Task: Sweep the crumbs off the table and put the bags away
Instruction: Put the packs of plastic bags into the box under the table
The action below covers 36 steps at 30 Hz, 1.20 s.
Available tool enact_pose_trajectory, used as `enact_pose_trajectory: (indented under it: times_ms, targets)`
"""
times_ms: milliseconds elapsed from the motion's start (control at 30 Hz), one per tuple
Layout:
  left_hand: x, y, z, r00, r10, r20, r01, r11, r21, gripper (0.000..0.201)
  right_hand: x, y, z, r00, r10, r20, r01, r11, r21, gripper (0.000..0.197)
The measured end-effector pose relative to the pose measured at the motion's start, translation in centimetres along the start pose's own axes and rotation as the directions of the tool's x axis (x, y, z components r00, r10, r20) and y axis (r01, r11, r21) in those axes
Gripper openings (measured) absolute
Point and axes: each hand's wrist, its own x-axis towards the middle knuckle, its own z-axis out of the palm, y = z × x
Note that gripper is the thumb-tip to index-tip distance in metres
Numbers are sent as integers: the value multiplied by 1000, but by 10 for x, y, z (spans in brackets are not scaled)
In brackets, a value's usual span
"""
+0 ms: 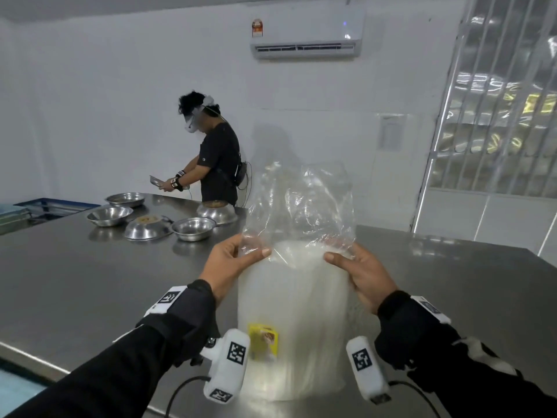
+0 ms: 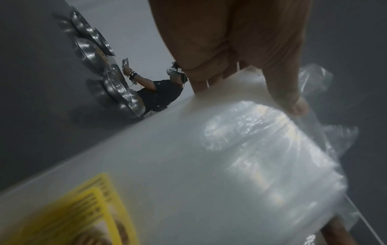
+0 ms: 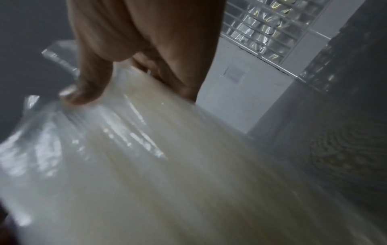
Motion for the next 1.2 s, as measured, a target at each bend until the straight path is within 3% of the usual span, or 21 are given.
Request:
enact_pose_trajectory:
  times_ms: [67, 200, 367, 600, 667, 800, 933, 967, 1100, 1200]
  targets:
    - [-2, 5, 3, 1000, 8, -24, -8, 1000, -4, 7, -3, -1, 1, 998, -17, -56, 17, 1000, -9, 17]
    - [-1, 6, 3, 994, 40, -106, -40, 999, 2, 7, -5, -2, 5, 989, -62, -131, 63, 998, -2, 3]
    - [-1, 5, 3, 985, 43, -169, -38, 999, 34, 15, 6, 0, 6, 970, -64, -234, 60, 998, -23, 11]
    - [4, 5, 10, 942, 86, -323, -63, 995, 82, 41, 13, -4, 5, 863, -253, -438, 93, 930, -355, 27]
    - [3, 4, 12, 955, 129, -268, -108, 990, 92, 45, 13, -4, 5, 853, -301, -427, 122, 909, -398, 27]
    - [5, 2, 13, 958, 158, -239, -148, 987, 61, 41, 19, 2, 5, 887, -314, -340, 190, 916, -352, 38]
    - [5, 5, 12, 970, 157, -184, -142, 985, 94, 16, 20, -2, -1, 945, -286, -157, 225, 920, -321, 36]
    - [6, 6, 12, 975, 151, -163, -134, 985, 112, 23, 20, -4, -2, 957, -271, -107, 225, 921, -319, 36]
    - [3, 14, 9, 995, 63, -76, -46, 978, 203, 29, 16, -14, -10, 996, -85, 37, 93, 941, -325, 23]
    - [0, 16, 2, 1000, -4, -28, 14, 935, 355, 35, 13, -16, -19, 992, 53, 118, 11, 877, -480, 40]
